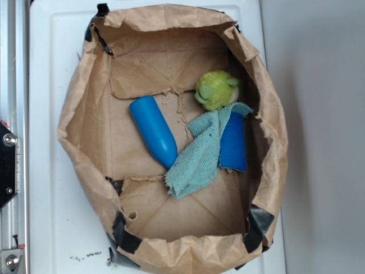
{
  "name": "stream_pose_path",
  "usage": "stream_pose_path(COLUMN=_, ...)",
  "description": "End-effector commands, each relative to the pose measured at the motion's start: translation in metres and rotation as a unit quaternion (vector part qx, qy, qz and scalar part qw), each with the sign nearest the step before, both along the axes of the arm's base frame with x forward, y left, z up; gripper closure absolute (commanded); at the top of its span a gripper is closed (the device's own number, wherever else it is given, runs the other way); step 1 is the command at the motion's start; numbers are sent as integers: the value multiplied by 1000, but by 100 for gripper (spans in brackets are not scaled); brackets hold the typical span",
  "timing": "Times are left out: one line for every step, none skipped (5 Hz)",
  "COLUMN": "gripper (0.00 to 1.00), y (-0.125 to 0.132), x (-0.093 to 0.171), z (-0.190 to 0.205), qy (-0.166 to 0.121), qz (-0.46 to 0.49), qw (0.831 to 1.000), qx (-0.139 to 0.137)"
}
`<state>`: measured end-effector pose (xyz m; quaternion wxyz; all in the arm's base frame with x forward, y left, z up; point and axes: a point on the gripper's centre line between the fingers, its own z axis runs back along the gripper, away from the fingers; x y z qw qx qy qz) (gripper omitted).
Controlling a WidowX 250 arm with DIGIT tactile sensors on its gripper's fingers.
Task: Grab the blue bottle.
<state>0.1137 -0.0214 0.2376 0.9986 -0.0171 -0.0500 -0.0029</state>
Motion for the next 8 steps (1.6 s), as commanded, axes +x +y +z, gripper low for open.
stream_pose_path(gripper=0, y=0, x=0, z=0, qy=0, qz=0, qw=1000, qx=0)
stream_pose_path(gripper=0, y=-50, x=32, z=10, qy=3, qz=10, qw=1000, qx=22)
stream_pose_path(gripper=0, y=-72, x=30, z=10, qy=7, qz=22, qw=1000, qx=21)
stream_pose_path(gripper=0, y=-82, x=80, z=6, qy=-2, qz=30, qw=999, qx=24)
stream_pose_path(gripper=0, y=-57, x=94, z=1, qy=-11, qz=57, qw=998, qx=31)
stream_pose_path(gripper=0, y=-24, x=93, z=-10, qy=-8, qz=93, qw=995, qx=45)
stream_pose_path(gripper=0, y=9, x=80, z=-21, qy=-8, qz=94, qw=994, qx=50)
stream_pose_path(gripper=0, y=24, x=76, z=-23, qy=-26, qz=70, qw=996, qx=47)
